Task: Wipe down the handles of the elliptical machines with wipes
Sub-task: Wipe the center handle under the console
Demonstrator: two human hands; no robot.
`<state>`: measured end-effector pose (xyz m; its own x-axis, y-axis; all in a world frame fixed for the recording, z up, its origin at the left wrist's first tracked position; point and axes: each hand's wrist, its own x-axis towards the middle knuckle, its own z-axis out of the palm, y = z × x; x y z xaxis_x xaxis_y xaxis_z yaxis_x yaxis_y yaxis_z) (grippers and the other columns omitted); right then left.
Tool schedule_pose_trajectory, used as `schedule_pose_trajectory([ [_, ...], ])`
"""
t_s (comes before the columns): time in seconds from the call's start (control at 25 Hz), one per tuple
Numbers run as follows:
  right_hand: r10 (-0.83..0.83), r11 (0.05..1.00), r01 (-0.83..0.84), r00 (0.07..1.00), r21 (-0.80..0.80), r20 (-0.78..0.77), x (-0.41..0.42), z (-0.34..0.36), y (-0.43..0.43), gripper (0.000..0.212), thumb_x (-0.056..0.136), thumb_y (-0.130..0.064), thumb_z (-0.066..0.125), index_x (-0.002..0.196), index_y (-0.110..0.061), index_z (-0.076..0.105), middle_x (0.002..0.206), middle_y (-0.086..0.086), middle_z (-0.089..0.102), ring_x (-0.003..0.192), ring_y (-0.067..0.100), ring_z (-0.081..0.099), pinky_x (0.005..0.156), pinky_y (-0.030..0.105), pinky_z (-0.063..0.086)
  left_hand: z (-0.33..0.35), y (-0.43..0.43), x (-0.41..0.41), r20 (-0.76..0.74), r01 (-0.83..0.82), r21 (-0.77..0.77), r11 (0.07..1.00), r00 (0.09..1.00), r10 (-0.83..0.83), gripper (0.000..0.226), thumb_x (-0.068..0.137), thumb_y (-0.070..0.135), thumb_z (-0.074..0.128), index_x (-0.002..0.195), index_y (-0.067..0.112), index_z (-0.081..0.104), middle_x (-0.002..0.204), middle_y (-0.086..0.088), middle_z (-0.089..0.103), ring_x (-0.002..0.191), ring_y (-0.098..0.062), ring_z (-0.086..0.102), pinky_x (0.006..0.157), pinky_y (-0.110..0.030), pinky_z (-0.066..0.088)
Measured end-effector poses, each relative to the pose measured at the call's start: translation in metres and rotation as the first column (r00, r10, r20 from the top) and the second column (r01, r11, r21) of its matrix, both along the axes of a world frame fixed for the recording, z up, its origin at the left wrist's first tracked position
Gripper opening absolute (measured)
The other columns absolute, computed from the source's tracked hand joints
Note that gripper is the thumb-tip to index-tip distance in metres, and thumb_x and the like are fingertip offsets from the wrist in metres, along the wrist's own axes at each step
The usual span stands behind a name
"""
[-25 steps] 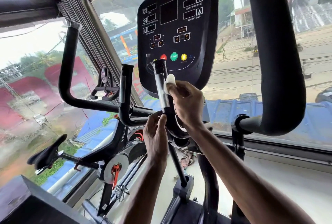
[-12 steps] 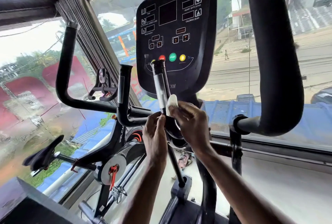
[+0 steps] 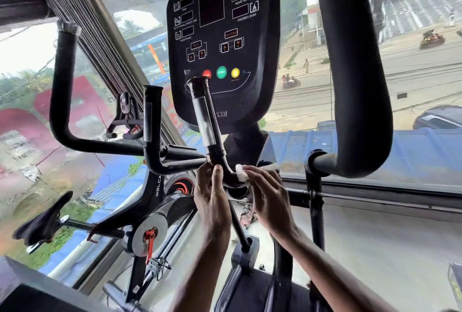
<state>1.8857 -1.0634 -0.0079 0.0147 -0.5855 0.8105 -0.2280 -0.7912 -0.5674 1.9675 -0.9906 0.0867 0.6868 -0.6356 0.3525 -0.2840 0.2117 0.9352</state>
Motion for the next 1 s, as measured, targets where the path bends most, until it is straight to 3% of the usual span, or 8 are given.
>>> schedule_pose_trajectory([
  [0.16,-0.099,0.995,0.100,0.992,0.011,-0.075,-0.014,-0.036,-0.048,0.022,0.104,-0.008,0.059,0.120,-0.006,0.075,0.124,0.000,0.074,0.110,0.019,0.067,0.102,0.028,0.051,-0.004,0.001,-0.005,0.028,-0.027,0.024,0.999,0.999,0.026,0.013,0.106,0.027,0.054,0.103,0.030,0.066,0.090,0.042,0.059,0.085,0.012,0.056,0.084,-0.035,0.045],
  [0.32,-0.201,0.963,0.228,0.963,0.142,-0.179,-0.029,-0.057,-0.090,0.035,0.085,0.015,0.068,0.113,-0.003,0.077,0.109,0.009,0.078,0.098,0.024,0.069,0.097,0.020,0.045,-0.006,0.005,-0.012,0.064,-0.058,0.032,0.998,0.996,0.056,0.015,0.107,0.023,0.051,0.103,0.027,0.065,0.088,0.042,0.058,0.085,0.017,0.053,0.078,-0.024,0.040],
  [0.44,-0.221,0.932,0.266,0.956,0.249,-0.192,-0.031,-0.054,-0.098,0.040,0.077,0.021,0.071,0.110,-0.001,0.078,0.101,0.014,0.079,0.095,0.029,0.071,0.094,0.028,0.044,-0.007,0.005,-0.014,0.055,-0.067,0.063,0.996,0.996,0.064,0.025,0.107,0.027,0.051,0.096,0.045,0.065,0.088,0.045,0.056,0.085,0.019,0.051,0.080,-0.030,0.041],
  [0.52,-0.162,0.957,0.186,0.979,0.221,-0.125,-0.023,-0.037,-0.076,0.034,0.085,0.014,0.068,0.111,-0.005,0.078,0.109,0.007,0.078,0.101,0.022,0.069,0.097,0.030,0.049,-0.008,0.003,-0.014,0.030,-0.073,0.066,0.995,0.997,0.071,0.024,0.103,0.040,0.052,0.091,0.057,0.063,0.089,0.045,0.057,0.087,0.011,0.055,0.087,-0.042,0.049],
  [0.64,0.020,0.996,-0.019,1.000,0.083,-0.013,-0.013,-0.009,-0.030,0.021,0.099,-0.002,0.064,0.113,-0.010,0.078,0.118,-0.004,0.076,0.110,0.014,0.066,0.100,0.023,0.049,-0.012,-0.001,-0.014,0.035,-0.096,0.007,0.995,0.995,0.096,0.015,0.096,0.050,0.048,0.092,0.051,0.062,0.091,0.032,0.063,0.091,-0.011,0.060,0.092,-0.054,0.052],
  [0.88,0.119,0.992,-0.120,0.992,0.029,0.040,0.000,0.014,0.011,0.025,0.101,-0.002,0.063,0.121,-0.008,0.076,0.129,-0.003,0.073,0.118,0.013,0.065,0.102,0.022,0.049,-0.021,-0.007,-0.011,0.040,-0.119,-0.063,0.991,0.992,0.122,0.020,0.096,0.047,0.049,0.095,0.034,0.064,0.093,0.012,0.069,0.091,-0.018,0.064,0.089,-0.059,0.051],
  [1.0,0.128,0.992,-0.128,0.991,0.001,0.031,-0.003,0.006,0.001,0.022,0.100,-0.001,0.066,0.119,-0.007,0.076,0.128,-0.004,0.073,0.118,0.013,0.065,0.102,0.025,0.050,-0.026,-0.009,-0.008,0.058,-0.114,-0.071,0.991,0.991,0.118,0.023,0.098,0.046,0.049,0.098,0.028,0.065,0.093,0.010,0.068,0.091,-0.020,0.063,0.087,-0.058,0.052],
])
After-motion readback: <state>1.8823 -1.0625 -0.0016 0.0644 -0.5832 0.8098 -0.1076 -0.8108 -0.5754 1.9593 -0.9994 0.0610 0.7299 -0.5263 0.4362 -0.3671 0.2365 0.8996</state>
